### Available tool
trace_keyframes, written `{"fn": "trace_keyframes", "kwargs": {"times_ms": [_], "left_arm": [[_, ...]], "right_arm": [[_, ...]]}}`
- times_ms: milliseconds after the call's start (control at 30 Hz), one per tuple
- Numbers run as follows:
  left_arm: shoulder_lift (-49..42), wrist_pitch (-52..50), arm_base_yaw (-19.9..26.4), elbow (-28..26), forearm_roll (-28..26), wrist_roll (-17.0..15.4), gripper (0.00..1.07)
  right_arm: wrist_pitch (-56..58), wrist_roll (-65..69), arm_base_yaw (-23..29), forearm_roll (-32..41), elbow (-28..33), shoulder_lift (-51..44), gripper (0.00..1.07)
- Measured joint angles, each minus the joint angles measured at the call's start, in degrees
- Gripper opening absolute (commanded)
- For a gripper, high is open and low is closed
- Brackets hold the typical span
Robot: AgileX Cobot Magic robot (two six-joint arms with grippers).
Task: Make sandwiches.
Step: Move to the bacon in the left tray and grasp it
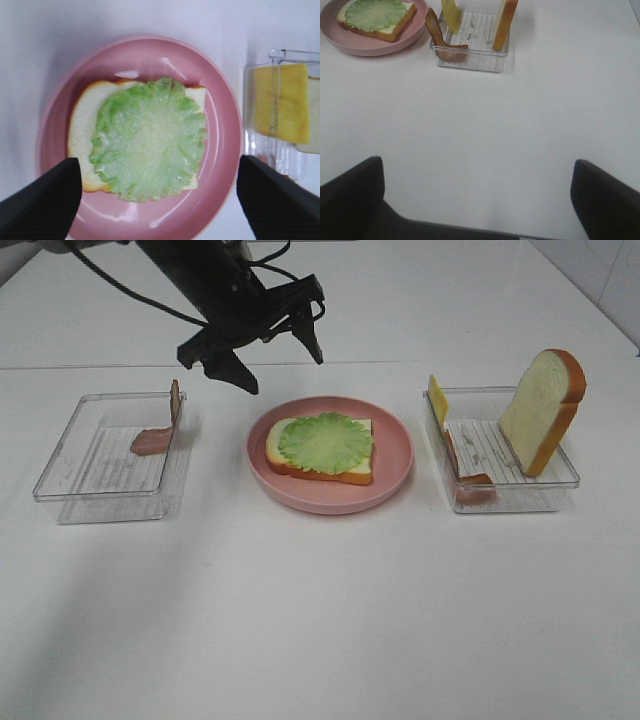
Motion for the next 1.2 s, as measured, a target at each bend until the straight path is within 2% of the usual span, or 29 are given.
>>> {"fn": "trace_keyframes", "kwargs": {"times_ms": [33,100,167,367,467,600,633,733,767,833,900,1200], "left_arm": [[0.0,3.67,-0.4,-3.21,3.5,-0.86,0.77],[0.0,5.39,-0.63,-4.64,4.81,-0.97,0.77],[0.0,10.77,-0.97,-10.71,10.94,-0.52,0.77],[-1.38,11.12,-1.03,-12.61,13.29,0.69,0.77],[-3.44,11.23,-1.03,-12.49,16.27,2.18,0.77],[-5.56,11.29,-1.03,-8.42,19.02,4.13,0.77],[-6.82,11.4,-1.03,-5.27,20.05,5.1,0.77],[-7.51,11.4,-0.92,-3.5,20.63,5.61,0.77],[-8.77,11.63,-0.46,-0.57,21.54,6.25,0.77],[-9.4,11.63,-0.06,0.63,21.72,6.42,0.77],[-11.17,11.69,2.64,3.84,21.94,6.59,0.77],[-11.52,11.75,7.39,5.84,21.94,6.82,0.77]], "right_arm": [[0.0,0.0,0.0,0.0,0.0,0.0,0.99],[0.0,0.0,0.0,0.0,0.0,0.0,0.99],[0.0,0.0,0.0,0.0,0.0,0.0,0.99],[0.0,0.0,0.0,0.0,0.0,0.0,0.99],[0.0,0.0,0.0,0.0,0.0,0.0,0.99],[0.0,0.0,0.0,0.0,0.0,0.0,0.99],[0.0,0.0,0.0,0.0,0.0,0.0,0.99],[0.0,0.0,0.0,0.0,0.0,0.0,0.99],[0.0,0.0,0.0,0.0,0.0,0.0,0.99],[0.0,0.0,0.0,0.0,0.0,0.0,0.99],[0.0,0.0,0.0,0.0,0.0,0.0,0.99],[0.0,0.0,0.0,0.0,0.0,0.0,0.99]]}}
